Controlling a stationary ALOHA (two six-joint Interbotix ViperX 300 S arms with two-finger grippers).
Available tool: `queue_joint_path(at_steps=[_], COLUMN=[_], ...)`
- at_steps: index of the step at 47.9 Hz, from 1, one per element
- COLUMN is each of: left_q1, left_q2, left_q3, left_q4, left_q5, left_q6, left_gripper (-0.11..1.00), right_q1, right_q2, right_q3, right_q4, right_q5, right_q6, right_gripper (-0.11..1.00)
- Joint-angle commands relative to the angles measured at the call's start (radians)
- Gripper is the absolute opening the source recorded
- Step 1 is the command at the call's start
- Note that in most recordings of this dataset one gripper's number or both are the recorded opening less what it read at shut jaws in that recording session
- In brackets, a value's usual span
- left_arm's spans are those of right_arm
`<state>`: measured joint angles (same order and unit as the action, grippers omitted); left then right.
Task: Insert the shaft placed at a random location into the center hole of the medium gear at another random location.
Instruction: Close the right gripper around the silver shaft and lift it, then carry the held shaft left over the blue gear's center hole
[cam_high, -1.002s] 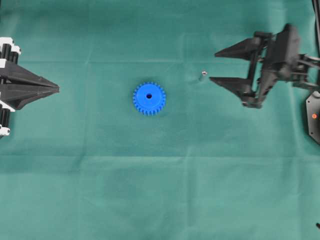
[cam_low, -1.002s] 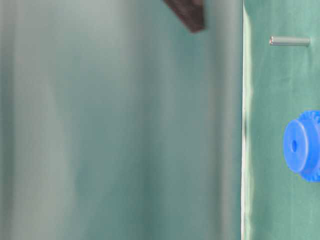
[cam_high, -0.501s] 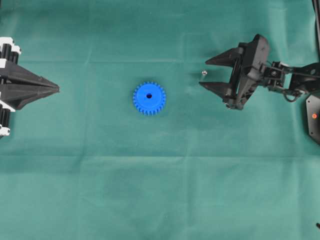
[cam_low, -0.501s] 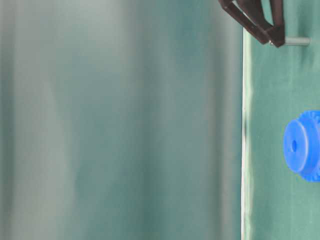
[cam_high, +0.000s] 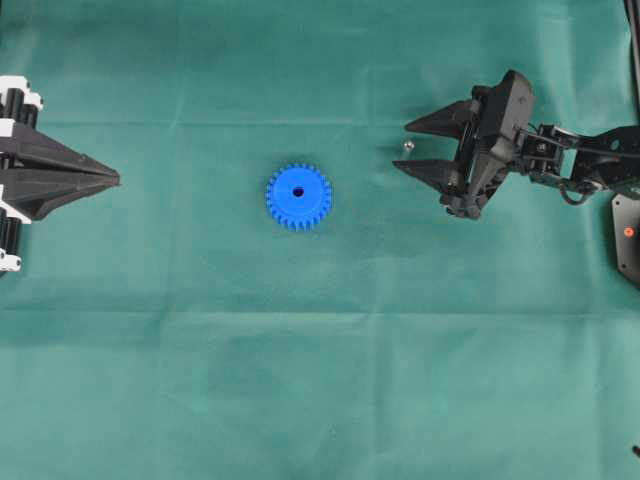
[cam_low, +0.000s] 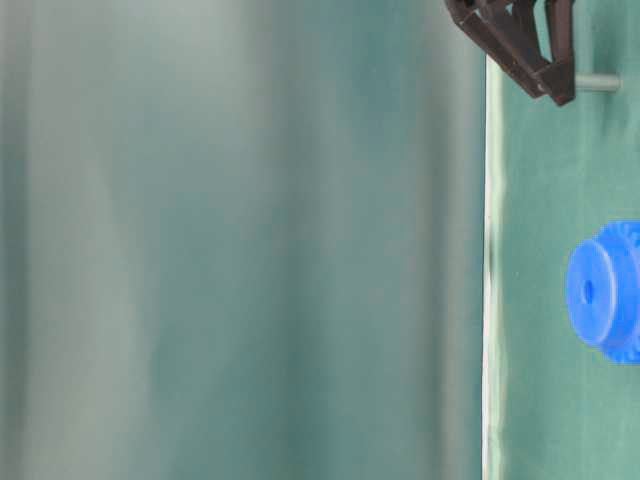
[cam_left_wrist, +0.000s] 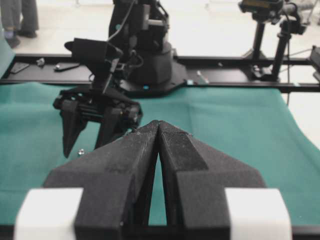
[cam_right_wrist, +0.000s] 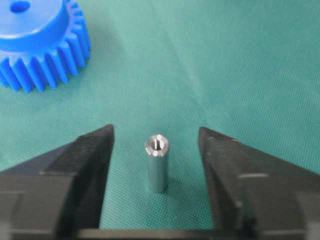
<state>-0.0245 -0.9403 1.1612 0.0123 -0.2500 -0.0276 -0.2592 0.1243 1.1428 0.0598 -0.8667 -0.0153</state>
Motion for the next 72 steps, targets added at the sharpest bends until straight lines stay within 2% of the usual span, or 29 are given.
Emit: queue_joint_path(at_steps=[1,7,10,21,28,33,39,47,62,72], left_q1=[-0.002,-0.002,-0.002,0.0,0.0,0.0,0.0,0.0,0.0,0.002], left_q2=[0.008,0.008,0.008,0.008,0.008,0.008,0.008,0.008,0.008,0.009], left_q3=[-0.015,-0.015,-0.015,-0.015,-0.015,-0.015,-0.015,-0.015,-0.015,-0.015], left_q4=[0.003,0.003,0.003,0.003,0.002,0.003,0.002,0.002,0.003,0.002], left_q5=[0.0,0.0,0.0,0.0,0.002,0.006,0.006,0.006,0.006,0.006], left_q6=[-0.002,-0.002,-0.002,-0.002,-0.002,-0.002,-0.002,-0.005,-0.005,-0.005], left_gripper=[0.03,0.03,0.03,0.03,0.03,0.03,0.03,0.03,0.03,0.03], right_q1=[-0.005,-0.005,-0.005,-0.005,-0.003,-0.003,0.003,0.014,0.049,0.121], right_q2=[-0.014,-0.014,-0.014,-0.018,-0.095,-0.186,-0.287,-0.347,-0.308,-0.23], right_q3=[-0.005,-0.006,-0.008,-0.018,-0.017,-0.032,-0.071,-0.101,-0.146,-0.245], right_q4=[-0.002,-0.002,-0.003,-0.012,-0.012,-0.014,-0.014,-0.014,-0.008,0.009], right_q5=[-0.011,0.026,0.034,0.035,0.069,0.169,0.344,0.446,0.448,0.451], right_q6=[-0.02,-0.025,-0.025,-0.025,-0.025,-0.021,-0.023,-0.025,-0.012,0.0], right_gripper=[0.55,0.23,0.14,0.14,0.14,0.14,0.14,0.14,0.14,0.14])
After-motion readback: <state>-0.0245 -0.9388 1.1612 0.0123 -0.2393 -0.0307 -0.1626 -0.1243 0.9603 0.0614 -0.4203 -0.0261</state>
